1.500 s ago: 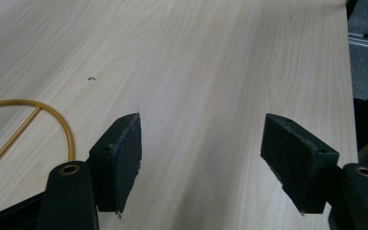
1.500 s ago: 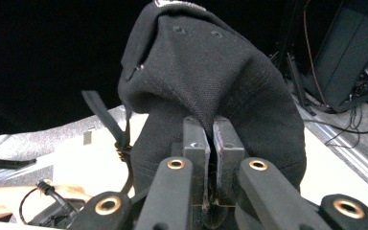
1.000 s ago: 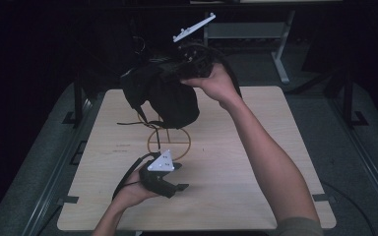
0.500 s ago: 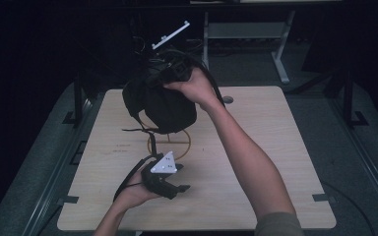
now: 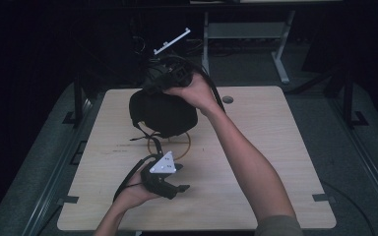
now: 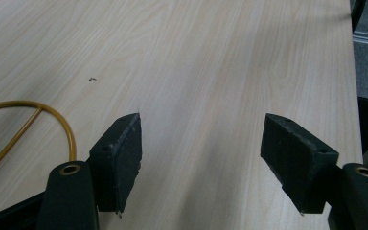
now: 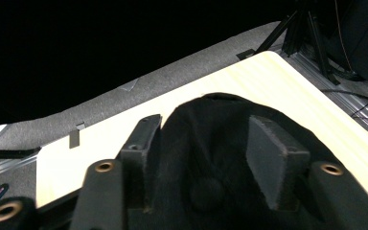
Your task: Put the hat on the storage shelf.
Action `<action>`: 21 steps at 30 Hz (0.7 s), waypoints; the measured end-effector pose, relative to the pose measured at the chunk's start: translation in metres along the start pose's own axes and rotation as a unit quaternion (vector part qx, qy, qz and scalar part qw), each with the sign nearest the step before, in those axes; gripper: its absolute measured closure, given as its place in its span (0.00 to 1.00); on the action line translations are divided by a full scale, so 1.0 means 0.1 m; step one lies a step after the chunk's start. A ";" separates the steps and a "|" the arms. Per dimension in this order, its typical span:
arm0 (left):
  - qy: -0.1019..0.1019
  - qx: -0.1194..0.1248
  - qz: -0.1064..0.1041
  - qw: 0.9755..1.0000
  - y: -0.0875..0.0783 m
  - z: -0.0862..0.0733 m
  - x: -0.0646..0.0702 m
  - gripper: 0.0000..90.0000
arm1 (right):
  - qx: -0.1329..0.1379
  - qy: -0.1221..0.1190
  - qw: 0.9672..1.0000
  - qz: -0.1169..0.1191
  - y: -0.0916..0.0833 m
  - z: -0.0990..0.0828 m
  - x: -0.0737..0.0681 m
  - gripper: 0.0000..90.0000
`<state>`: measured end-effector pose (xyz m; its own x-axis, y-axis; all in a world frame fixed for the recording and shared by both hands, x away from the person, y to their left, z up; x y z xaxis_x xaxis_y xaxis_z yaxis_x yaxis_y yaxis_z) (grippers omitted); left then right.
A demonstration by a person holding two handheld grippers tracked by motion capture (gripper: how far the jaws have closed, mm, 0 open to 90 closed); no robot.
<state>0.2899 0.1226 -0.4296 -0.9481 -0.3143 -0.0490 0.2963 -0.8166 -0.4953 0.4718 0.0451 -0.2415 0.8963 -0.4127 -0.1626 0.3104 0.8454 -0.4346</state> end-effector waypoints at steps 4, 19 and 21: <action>-0.002 0.004 0.003 1.000 -0.01 -0.01 0.00 0.34 | 0.015 0.006 1.000 -0.003 -0.09 -0.01 0.01 0.48; 0.000 -0.007 0.005 1.000 0.02 -0.02 0.00 0.34 | 0.031 0.017 0.999 -0.012 -0.41 -0.09 0.06 0.40; -0.002 -0.006 0.006 1.000 0.01 -0.02 0.00 0.34 | 0.033 0.017 0.999 -0.012 -0.44 -0.10 0.06 0.40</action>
<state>0.2902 0.1227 -0.4322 -0.9443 -0.3251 -0.0511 0.3053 -0.8071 -0.5053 0.4603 0.0016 -0.2319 0.8769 -0.4443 -0.1835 0.3535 0.8547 -0.3801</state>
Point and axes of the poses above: each handheld gripper's, and its own axes: y roughly forward along the jaws, z roughly out of its top, x roughly to its right, the point moved 3 cm from there along y, roughly forward along the jaws, and after that the axes turned 12 degrees about x, right-handed, at the moved point
